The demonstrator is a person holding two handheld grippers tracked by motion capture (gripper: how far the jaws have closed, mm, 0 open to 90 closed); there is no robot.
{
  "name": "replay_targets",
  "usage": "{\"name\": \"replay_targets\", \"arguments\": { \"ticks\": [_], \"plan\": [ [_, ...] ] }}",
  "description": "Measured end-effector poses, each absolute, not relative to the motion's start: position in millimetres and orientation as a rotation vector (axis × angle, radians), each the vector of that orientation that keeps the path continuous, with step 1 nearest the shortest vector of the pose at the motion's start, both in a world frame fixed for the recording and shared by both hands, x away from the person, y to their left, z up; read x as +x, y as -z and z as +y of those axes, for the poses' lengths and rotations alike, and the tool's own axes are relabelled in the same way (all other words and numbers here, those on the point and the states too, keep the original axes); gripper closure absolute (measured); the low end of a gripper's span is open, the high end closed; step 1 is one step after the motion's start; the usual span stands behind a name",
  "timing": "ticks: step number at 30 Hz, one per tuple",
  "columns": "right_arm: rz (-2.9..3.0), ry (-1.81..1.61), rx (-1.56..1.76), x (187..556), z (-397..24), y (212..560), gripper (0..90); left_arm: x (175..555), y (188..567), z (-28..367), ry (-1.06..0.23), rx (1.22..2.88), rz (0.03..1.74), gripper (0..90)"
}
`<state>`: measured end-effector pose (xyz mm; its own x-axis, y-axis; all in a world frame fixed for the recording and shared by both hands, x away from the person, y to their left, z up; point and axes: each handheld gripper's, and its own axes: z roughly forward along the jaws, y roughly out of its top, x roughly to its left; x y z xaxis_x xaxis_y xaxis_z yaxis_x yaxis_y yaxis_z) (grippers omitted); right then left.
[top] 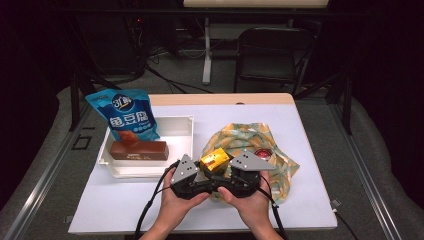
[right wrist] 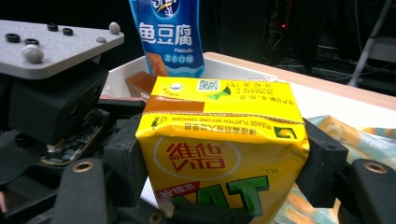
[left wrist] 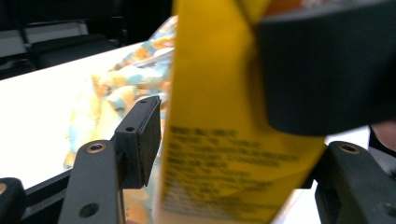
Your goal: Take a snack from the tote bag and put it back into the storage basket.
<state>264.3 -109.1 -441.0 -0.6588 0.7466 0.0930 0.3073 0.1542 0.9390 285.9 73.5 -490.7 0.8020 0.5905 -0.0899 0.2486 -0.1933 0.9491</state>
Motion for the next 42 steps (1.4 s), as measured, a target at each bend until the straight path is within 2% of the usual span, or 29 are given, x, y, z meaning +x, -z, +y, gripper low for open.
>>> {"name": "replay_targets", "arguments": {
  "ticks": [2,15,19,24,34,42],
  "plan": [
    [2.049,-1.506,0.999,263,-107,441,29.9,286,491,73,-0.347,1.786,0.636,44.1],
    [2.060,-1.522,0.980,264,-105,443,27.3,284,491,78,-0.333,1.792,0.622,50.6],
    [2.070,-1.550,0.958,263,-105,443,15.0,286,492,82,-0.329,1.789,0.650,50.9],
    [2.039,-1.603,0.964,263,-113,438,13.0,288,493,91,-0.331,1.768,0.684,51.0],
    [1.962,-1.628,0.998,264,-135,428,13.8,294,491,114,-0.344,1.726,0.745,51.0],
    [1.942,-1.594,1.047,271,-151,436,14.2,298,486,132,-0.365,1.688,0.774,51.0]
  ]
}}
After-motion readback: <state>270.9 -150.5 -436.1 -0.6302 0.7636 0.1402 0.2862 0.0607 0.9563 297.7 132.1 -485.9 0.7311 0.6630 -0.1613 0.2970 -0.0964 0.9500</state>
